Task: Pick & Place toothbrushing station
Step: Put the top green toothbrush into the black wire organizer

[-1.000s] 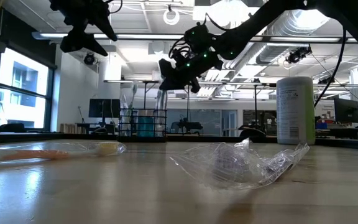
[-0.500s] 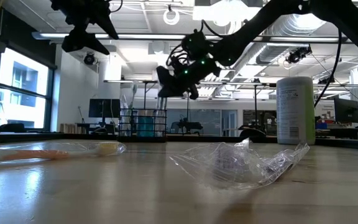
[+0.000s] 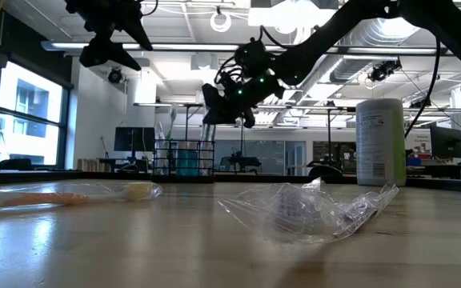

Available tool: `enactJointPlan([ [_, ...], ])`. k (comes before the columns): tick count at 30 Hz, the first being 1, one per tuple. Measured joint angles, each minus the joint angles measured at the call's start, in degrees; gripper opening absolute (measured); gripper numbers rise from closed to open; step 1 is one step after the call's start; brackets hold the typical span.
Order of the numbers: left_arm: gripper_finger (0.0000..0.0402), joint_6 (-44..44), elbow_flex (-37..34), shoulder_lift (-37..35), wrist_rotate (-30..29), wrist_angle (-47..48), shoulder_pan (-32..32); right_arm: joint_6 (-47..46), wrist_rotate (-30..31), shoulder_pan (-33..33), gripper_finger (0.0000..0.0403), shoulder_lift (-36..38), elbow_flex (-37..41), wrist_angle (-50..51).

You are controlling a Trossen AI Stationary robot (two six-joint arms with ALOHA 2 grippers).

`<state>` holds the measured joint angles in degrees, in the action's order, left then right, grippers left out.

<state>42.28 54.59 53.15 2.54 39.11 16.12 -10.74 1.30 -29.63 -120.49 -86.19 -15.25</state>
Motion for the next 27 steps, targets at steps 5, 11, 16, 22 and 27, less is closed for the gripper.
enactJointPlan([
  [5, 0.0216, 0.5, 0.0, 0.0, 0.1, 0.0, 0.0, 0.5, 0.1, 0.0, 0.0066, 0.0, 0.0, 0.0],
  [11, 0.0216, 1.5, 0.0, 0.0, 0.1, 0.0, 0.0, 2.0, -2.4, 0.0, 0.0096, 0.0, 0.0, 0.0],
  [16, 0.0216, 1.5, 0.0, 0.0, 0.1, 0.0, 0.0, 2.0, -3.1, 0.0, 0.0136, 0.0, 0.0, 0.0],
  [22, 0.0216, 1.5, 0.0, 0.0, 0.1, 0.0, 0.0, 1.7, -0.8, 0.0, 0.0179, 0.0, 0.0, 0.0],
  [27, 0.0216, 1.5, 0.0, 0.0, 1.4, 0.0, 0.0, 0.0, -0.3, 0.0, 0.0206, 0.1, 0.0, 0.1],
])
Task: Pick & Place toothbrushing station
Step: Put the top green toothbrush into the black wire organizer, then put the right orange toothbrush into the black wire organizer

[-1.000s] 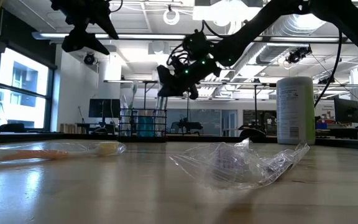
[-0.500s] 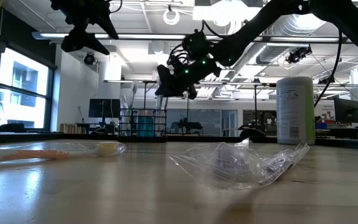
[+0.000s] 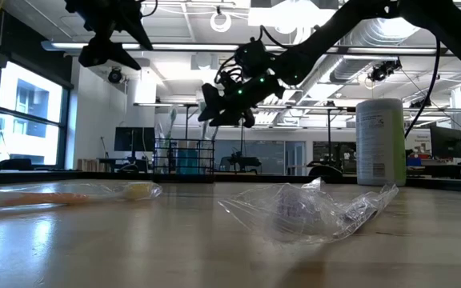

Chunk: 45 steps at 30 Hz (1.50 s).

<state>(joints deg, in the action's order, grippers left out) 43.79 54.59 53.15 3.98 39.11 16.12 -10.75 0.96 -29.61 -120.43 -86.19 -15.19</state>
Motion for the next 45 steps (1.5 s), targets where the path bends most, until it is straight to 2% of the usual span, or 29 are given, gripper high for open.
enactJointPlan([
  [6, 0.0216, -0.3, 0.0, 0.0, 1.3, 0.0, 0.0, 0.5, -1.1, 0.7, 0.0219, 0.5, 0.0, 0.4],
  [19, 0.0216, -1.2, 0.0, 0.0, 1.2, 0.0, 0.0, 2.1, -1.1, 2.3, 0.0216, 2.9, 0.0, 1.3],
  [28, 0.0216, -1.5, 0.0, 0.0, 2.7, 0.5, 0.0, 3.4, 2.1, 2.2, 0.0215, 6.5, 0.0, 5.4],
  [34, 0.0216, -1.5, 0.0, 0.0, 4.1, 0.5, 0.0, 3.2, 1.3, 3.1, 0.0215, 9.8, 0.0, 9.2],
  [39, 0.0216, -1.5, 0.0, 0.0, 4.1, 0.5, 0.0, 4.4, -1.6, 6.5, 0.0215, 14.9, -0.1, 9.3],
  [45, 0.0216, -1.6, 0.0, 0.0, 5.4, 0.5, 0.0, 6.7, -0.9, 10.9, 0.0215, 23.0, 0.0, 16.9],
])
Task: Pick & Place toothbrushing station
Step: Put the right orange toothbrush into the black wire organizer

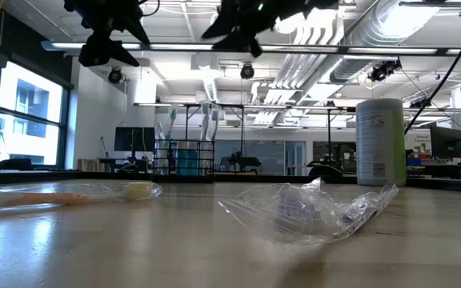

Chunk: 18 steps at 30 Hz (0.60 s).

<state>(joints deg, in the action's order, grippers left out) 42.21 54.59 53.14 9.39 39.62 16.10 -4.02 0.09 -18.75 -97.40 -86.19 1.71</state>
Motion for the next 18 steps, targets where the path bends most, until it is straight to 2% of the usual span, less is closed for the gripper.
enactJointPlan([
  [4, 0.0216, -1.6, 0.0, 0.0, 0.2, 0.0, 0.0, -0.7, -0.1, 3.0, 0.0215, 6.6, -0.1, 8.6],
  [10, 0.0216, -1.9, 0.0, 0.0, 0.1, 0.0, 0.0, -1.0, 0.0, 6.0, 0.0215, 13.9, -0.1, 28.1],
  [13, 0.0216, -1.9, 0.0, 0.0, -1.6, 0.0, 0.0, -6.8, -1.8, 7.0, 0.0215, 16.1, -0.1, 40.8],
  [18, 0.0216, -1.9, 0.0, 0.0, -5.5, -0.1, 0.0, -17.0, -8.3, 9.6, 0.0215, 17.7, 0.0, 60.7],
])
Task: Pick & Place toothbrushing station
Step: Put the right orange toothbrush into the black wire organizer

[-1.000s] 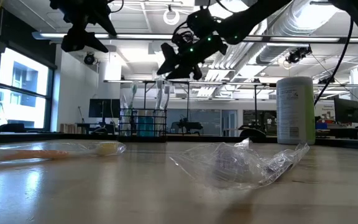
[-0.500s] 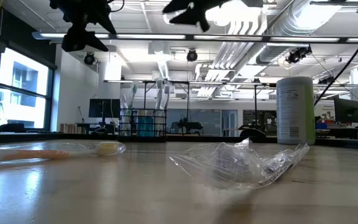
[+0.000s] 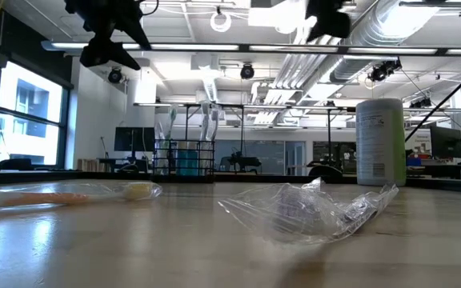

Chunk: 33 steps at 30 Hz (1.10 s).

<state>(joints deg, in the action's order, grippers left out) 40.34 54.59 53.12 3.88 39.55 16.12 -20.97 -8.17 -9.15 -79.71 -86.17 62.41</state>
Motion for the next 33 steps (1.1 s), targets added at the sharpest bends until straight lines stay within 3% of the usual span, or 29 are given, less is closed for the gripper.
enactJointPlan([
  [6, 0.0216, 0.4, 0.0, 0.0, -1.3, 0.0, 0.0, -20.3, -7.8, 3.6, 0.0215, -0.5, 0.0, 18.0],
  [11, 0.0216, -0.5, 0.0, 0.0, -1.4, 0.0, 0.0, -29.2, -4.4, 6.2, 0.0215, -0.7, 0.0, 27.7],
  [17, 0.0216, -2.7, 0.0, 0.0, -1.4, 0.0, 0.0, -33.5, -1.2, 8.0, 0.0215, 0.6, 3.0, 27.0],
  [23, 0.0216, -2.8, 0.0, 0.0, -1.5, 0.0, 0.0, -41.3, -2.9, 10.8, 0.0215, 3.4, 13.3, 26.0],
  [33, 0.0216, -2.8, 0.0, 0.0, -1.6, 0.0, 0.0, -65.1, -0.9, 18.8, 0.0215, 10.8, 32.7, 12.9],
])
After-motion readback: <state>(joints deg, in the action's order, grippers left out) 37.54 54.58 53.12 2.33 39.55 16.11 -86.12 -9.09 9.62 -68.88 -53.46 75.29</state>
